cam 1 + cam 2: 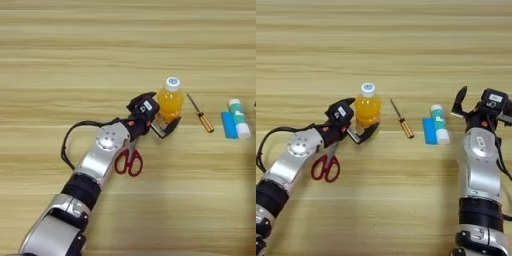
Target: Move the objects on the table
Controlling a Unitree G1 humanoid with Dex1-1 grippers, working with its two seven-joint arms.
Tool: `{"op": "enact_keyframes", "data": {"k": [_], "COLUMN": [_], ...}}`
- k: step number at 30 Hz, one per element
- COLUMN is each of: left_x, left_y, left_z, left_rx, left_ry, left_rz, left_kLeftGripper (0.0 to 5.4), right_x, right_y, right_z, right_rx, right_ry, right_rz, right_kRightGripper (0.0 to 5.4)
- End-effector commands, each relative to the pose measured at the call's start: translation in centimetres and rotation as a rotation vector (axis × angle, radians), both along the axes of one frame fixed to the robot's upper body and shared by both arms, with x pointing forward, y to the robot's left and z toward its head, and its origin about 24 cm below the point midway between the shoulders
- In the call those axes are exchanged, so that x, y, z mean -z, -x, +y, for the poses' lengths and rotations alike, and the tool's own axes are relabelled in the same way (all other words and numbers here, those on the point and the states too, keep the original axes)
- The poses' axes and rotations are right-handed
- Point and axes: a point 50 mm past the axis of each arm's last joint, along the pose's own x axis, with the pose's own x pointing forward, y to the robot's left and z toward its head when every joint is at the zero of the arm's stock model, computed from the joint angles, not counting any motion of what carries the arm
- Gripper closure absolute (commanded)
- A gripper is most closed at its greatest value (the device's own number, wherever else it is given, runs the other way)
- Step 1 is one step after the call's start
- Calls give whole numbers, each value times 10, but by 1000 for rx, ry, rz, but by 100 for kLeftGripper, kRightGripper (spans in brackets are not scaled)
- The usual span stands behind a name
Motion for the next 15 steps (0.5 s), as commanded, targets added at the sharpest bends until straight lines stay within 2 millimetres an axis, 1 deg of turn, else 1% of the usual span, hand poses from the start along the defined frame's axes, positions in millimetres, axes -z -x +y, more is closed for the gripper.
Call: {"op": "enact_keyframes", "data": {"k": [1,5,6,12,15], "left_x": [-6,-7,-7,-8,-9], "left_y": [-5,-6,-5,-4,-2], "left_z": [-2,-4,-4,-6,-7], "left_rx": [-4,-3,-1,11,28], "left_ry": [4,20,23,38,51], "left_rz": [-28,-34,-35,-39,-42], "left_kLeftGripper": [0,0,18,68,102], "right_x": [-6,-5,-6,-6,-6], "right_y": [-2,-2,-1,0,0], "right_z": [2,2,2,2,2], "right_rx": [-4,-5,-5,-6,-6], "right_ry": [2,2,2,3,3], "right_rz": [-17,-16,-16,-16,-16], "right_kRightGripper": [1,1,0,0,0]}}
